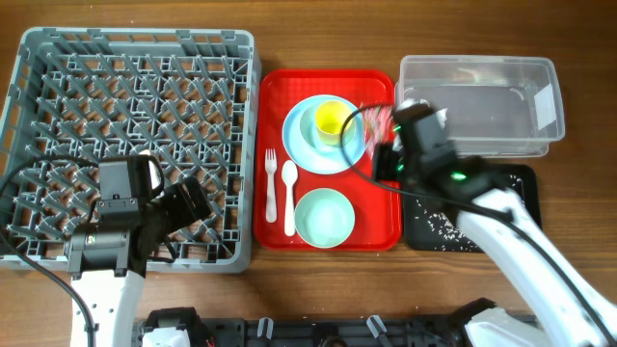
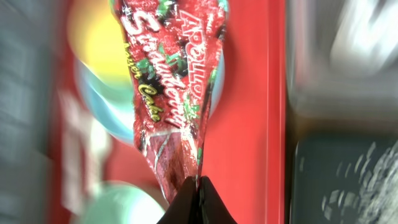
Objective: Sort waste into correct bins and load items into the dishwasher rack
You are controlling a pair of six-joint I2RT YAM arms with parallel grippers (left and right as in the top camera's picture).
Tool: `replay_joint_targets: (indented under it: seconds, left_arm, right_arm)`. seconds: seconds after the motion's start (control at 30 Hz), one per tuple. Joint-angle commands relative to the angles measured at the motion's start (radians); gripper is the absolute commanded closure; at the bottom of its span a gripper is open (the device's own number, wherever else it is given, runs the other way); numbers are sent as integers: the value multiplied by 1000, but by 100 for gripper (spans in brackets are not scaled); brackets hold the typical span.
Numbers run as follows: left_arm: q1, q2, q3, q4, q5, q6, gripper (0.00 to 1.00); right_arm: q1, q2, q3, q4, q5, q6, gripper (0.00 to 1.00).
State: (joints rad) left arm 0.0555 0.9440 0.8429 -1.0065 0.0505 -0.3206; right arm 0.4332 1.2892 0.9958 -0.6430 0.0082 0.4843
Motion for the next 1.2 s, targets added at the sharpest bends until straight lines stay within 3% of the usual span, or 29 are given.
replay_joint_targets:
  seconds: [0.0, 0.23, 0.43, 0.53, 0.57, 0.6, 0.7, 0.83, 0.97, 1.17]
  left_arm:
    - [9, -7, 12, 0, 12, -2, 0]
    - [9, -4, 12, 1, 12, -2, 0]
    - [9, 43, 12, 2, 12, -2, 0]
    - [9, 86, 12, 3, 12, -2, 0]
    - [9, 98, 12, 2, 12, -2, 0]
    - [9, 109, 12, 2, 12, -2, 0]
    - [9, 114, 12, 2, 12, -3, 0]
    - [9, 21, 12, 3, 22, -80, 0]
    - [9, -128, 12, 5, 58, -80, 0]
    - [9, -222, 12, 3, 57, -80, 0]
  right_arm:
    - [-89, -84, 35, 21, 76, -35, 96]
    - [-291, 24, -14, 88, 299, -15, 96]
    - [-381, 217, -25, 296, 194, -48, 95]
    - [-392, 221, -25, 337, 177, -68, 76]
    - [-392, 217, -25, 344, 177, -95, 63]
    - [-392, 214, -24, 344, 177, -113, 39]
    - [-392, 208, -24, 322, 177, -161, 11]
    - [-392, 154, -8, 268, 145, -166, 4]
    - [-393, -18, -1, 204, 148, -145, 2]
    - [-393, -315, -1, -126, 147, -170, 0]
